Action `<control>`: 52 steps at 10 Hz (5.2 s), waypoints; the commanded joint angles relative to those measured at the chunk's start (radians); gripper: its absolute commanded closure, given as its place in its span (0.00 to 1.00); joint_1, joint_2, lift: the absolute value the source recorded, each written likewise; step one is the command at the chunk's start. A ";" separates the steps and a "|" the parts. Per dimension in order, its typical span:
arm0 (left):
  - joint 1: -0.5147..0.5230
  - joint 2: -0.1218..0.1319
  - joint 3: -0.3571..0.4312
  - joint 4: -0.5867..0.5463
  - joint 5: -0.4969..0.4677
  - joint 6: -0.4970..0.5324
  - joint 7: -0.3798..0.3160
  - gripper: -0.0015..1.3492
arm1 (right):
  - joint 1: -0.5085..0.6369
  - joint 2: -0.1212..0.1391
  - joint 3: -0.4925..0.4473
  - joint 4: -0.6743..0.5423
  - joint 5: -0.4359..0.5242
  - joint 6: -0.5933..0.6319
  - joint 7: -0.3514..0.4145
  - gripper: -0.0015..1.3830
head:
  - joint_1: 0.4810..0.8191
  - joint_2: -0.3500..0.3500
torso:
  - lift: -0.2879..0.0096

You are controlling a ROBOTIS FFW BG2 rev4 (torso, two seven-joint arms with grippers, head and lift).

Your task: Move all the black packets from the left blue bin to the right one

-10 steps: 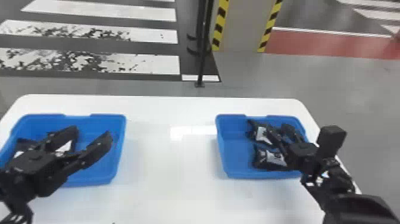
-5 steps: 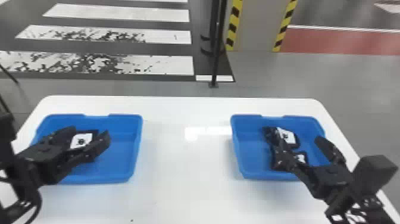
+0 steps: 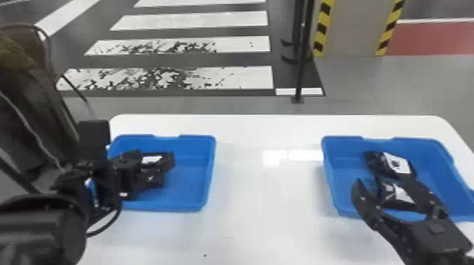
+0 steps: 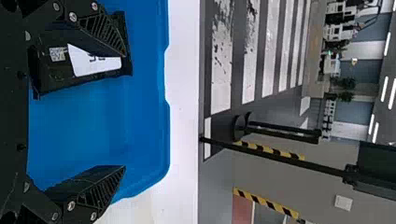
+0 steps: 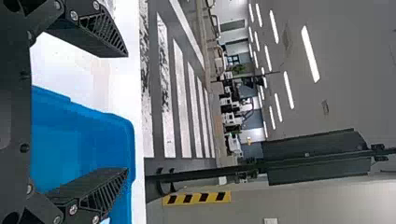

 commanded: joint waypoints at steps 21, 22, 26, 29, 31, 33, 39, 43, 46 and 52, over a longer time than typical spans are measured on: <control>-0.013 0.005 -0.121 -0.016 -0.017 -0.018 -0.022 0.90 | 0.000 -0.008 0.021 -0.003 -0.126 0.042 0.036 0.14 | 0.63 0.70 | 0.50; 0.011 0.007 -0.157 -0.062 0.003 -0.045 -0.025 0.90 | -0.010 -0.011 0.035 -0.005 -0.146 0.044 0.039 0.14 | 0.63 0.65 | 0.50; 0.029 0.018 -0.332 -0.094 0.120 -0.092 -0.036 0.90 | -0.089 -0.039 0.109 0.032 -0.226 0.059 0.050 0.14 | 0.63 0.50 | 0.50; 0.009 0.031 -0.448 -0.102 0.202 -0.109 -0.039 0.90 | -0.165 -0.057 0.148 0.073 -0.286 0.059 0.051 0.14 | 0.63 0.40 | 0.50; 0.002 0.031 -0.490 -0.102 0.242 -0.109 -0.043 0.90 | -0.204 -0.066 0.162 0.098 -0.308 0.059 0.050 0.14 | 0.63 0.35 | 0.50; 0.002 0.031 -0.522 -0.102 0.274 -0.112 -0.045 0.90 | -0.236 -0.074 0.178 0.127 -0.322 0.059 0.050 0.14 | 0.63 0.30 | 0.50; -0.001 0.030 -0.542 -0.102 0.296 -0.114 -0.045 0.90 | -0.295 -0.076 0.194 0.189 -0.415 0.069 0.050 0.93 | 0.63 0.27 | 0.50; 0.075 0.011 -0.454 -0.114 0.346 -0.097 -0.037 0.05 | -0.344 -0.096 0.168 0.230 -0.415 0.071 0.050 0.93 | 0.63 0.27 | 0.50; 0.205 -0.028 -0.267 -0.229 0.302 -0.075 -0.040 0.13 | -0.452 -0.109 0.059 0.373 -0.320 0.074 0.050 0.92 | 0.63 0.30 | 0.50; 0.291 -0.058 -0.007 -0.323 0.232 -0.058 -0.040 0.13 | -0.560 -0.112 -0.059 0.603 -0.170 0.130 0.050 0.17 | 0.63 0.33 | 0.50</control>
